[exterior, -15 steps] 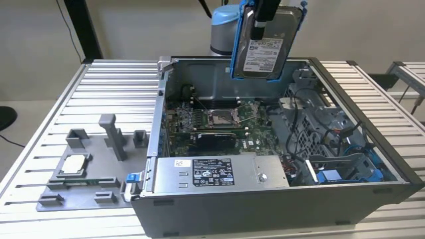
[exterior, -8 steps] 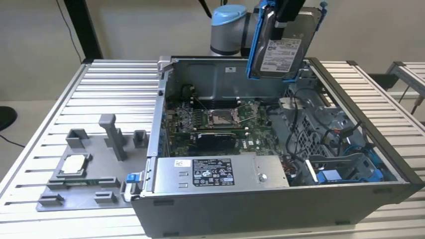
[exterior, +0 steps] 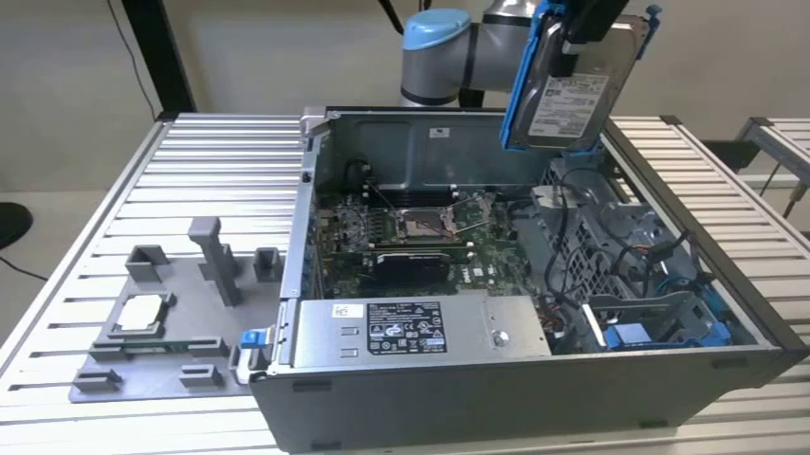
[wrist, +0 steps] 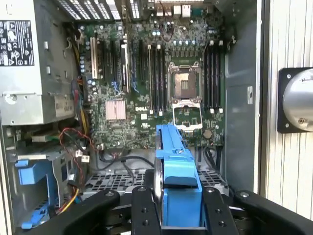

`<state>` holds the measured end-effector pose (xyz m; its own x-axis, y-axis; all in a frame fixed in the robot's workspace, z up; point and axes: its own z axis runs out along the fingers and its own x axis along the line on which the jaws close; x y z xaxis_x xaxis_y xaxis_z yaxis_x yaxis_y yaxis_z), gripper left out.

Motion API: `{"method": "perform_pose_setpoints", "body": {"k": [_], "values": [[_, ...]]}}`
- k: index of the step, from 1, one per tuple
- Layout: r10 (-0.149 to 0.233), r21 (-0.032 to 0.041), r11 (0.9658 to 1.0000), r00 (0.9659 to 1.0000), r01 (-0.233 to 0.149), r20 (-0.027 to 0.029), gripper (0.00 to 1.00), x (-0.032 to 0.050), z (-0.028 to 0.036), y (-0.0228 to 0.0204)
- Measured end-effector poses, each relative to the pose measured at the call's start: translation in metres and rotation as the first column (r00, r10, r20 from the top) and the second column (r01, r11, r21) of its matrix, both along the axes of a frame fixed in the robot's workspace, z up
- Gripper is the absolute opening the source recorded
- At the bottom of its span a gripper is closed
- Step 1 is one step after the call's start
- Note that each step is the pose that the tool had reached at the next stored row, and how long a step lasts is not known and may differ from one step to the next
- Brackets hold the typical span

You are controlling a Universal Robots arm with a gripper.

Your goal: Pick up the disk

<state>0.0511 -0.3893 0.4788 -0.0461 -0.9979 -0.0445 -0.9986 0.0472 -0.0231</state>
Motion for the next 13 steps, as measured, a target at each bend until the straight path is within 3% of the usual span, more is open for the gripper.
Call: {"method": "perform_pose_setpoints", "body": {"k": [13], "values": [[0.000, 0.0001, 1.0000, 1.0000, 0.000, 0.0001, 0.00, 0.0565, -0.0001, 0.0001]]}}
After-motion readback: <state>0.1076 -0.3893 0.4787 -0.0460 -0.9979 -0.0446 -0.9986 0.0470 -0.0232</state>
